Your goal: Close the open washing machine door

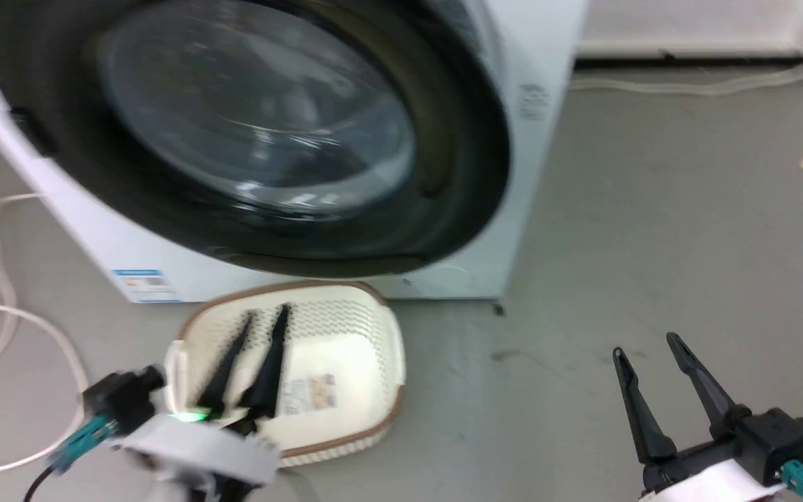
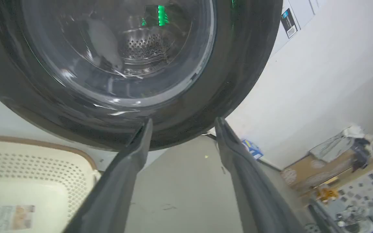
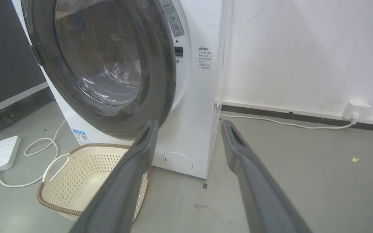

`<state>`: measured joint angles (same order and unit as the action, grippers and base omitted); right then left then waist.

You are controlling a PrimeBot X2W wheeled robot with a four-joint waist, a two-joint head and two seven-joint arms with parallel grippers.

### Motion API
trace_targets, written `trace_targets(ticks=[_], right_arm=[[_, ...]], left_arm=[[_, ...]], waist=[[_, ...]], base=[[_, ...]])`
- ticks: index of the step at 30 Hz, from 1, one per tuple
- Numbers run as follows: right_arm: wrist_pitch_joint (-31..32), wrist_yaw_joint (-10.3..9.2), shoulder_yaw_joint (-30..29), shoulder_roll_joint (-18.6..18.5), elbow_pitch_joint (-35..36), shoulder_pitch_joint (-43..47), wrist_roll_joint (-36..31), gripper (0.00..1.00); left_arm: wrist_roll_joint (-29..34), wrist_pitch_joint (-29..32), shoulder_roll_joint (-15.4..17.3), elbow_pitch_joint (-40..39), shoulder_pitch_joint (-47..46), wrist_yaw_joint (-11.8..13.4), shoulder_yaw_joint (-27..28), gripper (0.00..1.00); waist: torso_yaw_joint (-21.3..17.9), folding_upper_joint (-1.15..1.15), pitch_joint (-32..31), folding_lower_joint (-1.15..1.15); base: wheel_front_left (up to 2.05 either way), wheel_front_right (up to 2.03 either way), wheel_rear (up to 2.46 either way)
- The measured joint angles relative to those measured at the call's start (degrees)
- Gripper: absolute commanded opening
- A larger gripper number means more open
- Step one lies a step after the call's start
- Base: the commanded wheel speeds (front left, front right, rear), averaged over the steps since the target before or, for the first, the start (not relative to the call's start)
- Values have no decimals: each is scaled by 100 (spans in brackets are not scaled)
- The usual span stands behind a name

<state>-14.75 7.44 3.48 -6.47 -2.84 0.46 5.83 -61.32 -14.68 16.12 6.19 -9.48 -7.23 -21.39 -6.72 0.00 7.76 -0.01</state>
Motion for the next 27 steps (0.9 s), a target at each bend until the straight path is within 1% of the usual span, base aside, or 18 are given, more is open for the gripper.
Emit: trace_targets(ticks=[2, 5, 6, 7, 8, 9, 11, 12, 13, 14, 15, 16, 20, 21, 22, 23, 25, 27], right_arm=[[0, 0, -14, -2, 25, 60, -24, 100], [0, 0, 11, 3, 59, 106, -36, 100], [-1, 0, 13, 3, 65, 122, -40, 100], [-1, 0, 25, 5, 71, 153, -41, 100], [-1, 0, 25, 5, 71, 153, -41, 100], [-1, 0, 27, 5, 74, 174, -41, 100], [0, 0, 74, 7, 59, 198, -42, 100], [-1, 0, 109, 11, 37, 228, -41, 100], [-1, 0, 109, 11, 37, 228, -41, 100], [0, 0, 133, 19, 16, 282, -42, 100], [0, 0, 133, 19, 16, 282, -42, 100], [0, 0, 138, 22, -12, 330, -49, 100], [0, 0, 131, 22, -91, 376, -80, 100], [0, 0, 127, 22, -176, 380, -73, 68], [0, 0, 114, 20, -193, 378, -65, 27], [-1, 0, 104, 15, -205, 376, -59, 0], [0, 0, 97, 8, -207, 370, -48, 0], [2, 0, 212, -140, -213, 270, -99, 0]], left_arm=[[1216, -2, 78, -121, 247, 73, 397, 100], [2978, -1, 82, -494, 626, 330, 691, 100], [3341, -1, -14, -619, 754, 414, 789, 100], [3790, -1, -354, -843, 1015, 567, 1034, 100], [3790, -1, -354, -843, 1015, 567, 1034, 100], [4025, -3, -485, -924, 1134, 631, 1125, 100], [4595, -5, -548, -929, 1357, 673, 1161, 100], [4969, -7, -687, -946, 1517, 764, 1215, 100], [4969, -7, -687, -946, 1517, 764, 1215, 100], [5023, -7, -918, -975, 1624, 814, 1334, 100], [5023, -7, -918, -975, 1624, 814, 1334, 100], [5132, -5, -1037, -960, 1688, 771, 1343, 100], [5346, -5, -1070, -933, 1686, 692, 1333, 100], [5424, -5, -1116, -939, 1679, 631, 1343, 100], [5444, -7, -1135, -944, 1672, 603, 1345, 100], [5470, -7, -1159, -942, 1655, 594, 1346, 100], [5492, -5, -1170, -940, 1632, 553, 1349, 100], [5588, -7, -1189, -947, 1522, 504, 1310, 100]], waist=[[191, 0, -131, 0], [438, 0, -312, 0], [506, 0, -363, 0], [631, 0, -450, 0], [631, 0, -450, 0], [685, 0, -486, 0], [771, 0, -553, 0], [843, 0, -595, 0], [843, 0, -595, 0], [914, 0, -618, 1], [914, 0, -618, 1], [988, 0, -627, 1], [1109, 0, -608, 1], [1185, 0, -576, 1], [1221, 0, -552, 1], [1258, 0, -523, 1], [1294, 0, -489, 1], [1407, 0, -357, 2]], base=[[0, 0, 0], [0, 0, 0], [0, 0, 0], [0, 0, 0], [0, 0, 0], [0, 0, 0], [0, 0, 0], [0, 0, 0], [0, 0, 0], [0, 0, 0], [0, 0, 0], [0, 0, 0], [0, 0, 0], [0, 0, 0], [0, 0, 0], [0, 0, 0], [0, 0, 0], [0, 0, 0]])
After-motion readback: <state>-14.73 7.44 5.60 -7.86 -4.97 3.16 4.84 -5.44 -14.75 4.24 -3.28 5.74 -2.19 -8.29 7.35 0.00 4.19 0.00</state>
